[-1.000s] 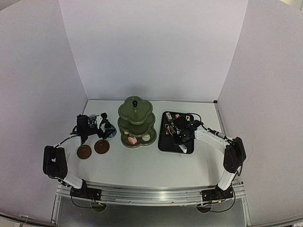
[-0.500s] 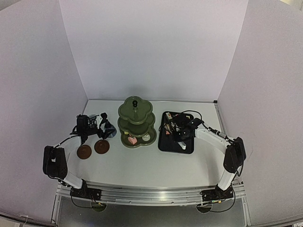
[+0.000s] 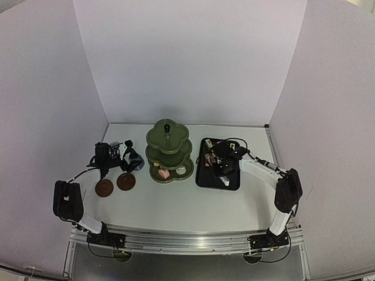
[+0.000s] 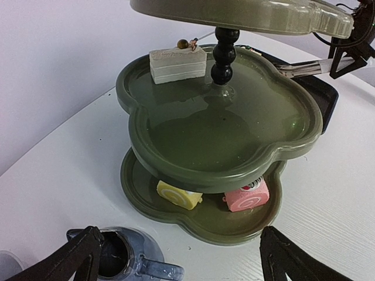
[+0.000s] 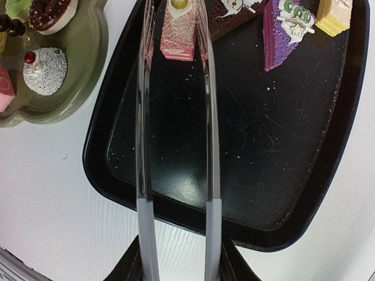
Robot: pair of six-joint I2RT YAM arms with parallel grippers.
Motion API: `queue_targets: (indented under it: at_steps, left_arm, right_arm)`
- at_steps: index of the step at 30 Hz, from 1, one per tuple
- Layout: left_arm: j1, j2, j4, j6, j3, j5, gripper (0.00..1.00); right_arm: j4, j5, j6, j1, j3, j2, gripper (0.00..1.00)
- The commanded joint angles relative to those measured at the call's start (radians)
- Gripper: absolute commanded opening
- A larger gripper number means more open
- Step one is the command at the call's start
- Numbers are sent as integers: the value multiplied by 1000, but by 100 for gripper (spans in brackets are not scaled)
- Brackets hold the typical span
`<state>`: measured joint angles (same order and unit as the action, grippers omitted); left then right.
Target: Serve the afternoon tea
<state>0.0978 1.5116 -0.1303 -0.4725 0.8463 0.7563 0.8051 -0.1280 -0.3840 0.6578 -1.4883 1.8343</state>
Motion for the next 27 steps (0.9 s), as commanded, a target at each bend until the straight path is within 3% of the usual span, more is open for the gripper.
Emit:
queue_targets:
  at_steps: [1, 11, 16, 18, 27]
  left_arm:
    - [5, -36, -1, -14, -8, -3, 94]
    - [5, -40, 1, -14, -12, -7, 94]
    - [5, -44, 0, -4, -12, -7, 94]
    - [4, -45, -2, 3, -11, -9, 94]
    - [4, -48, -27, 23, -15, 1, 94]
  right_arm:
    - [-12, -4, -13, 6, -12, 21, 35]
    - [-12, 4, -9, 6, -12, 62, 33]
    - [-9, -7, 0, 6, -19, 59, 3]
    - [-5, -15, 6, 6, -17, 38, 0]
    - [108, -70, 104, 6, -150, -99, 0]
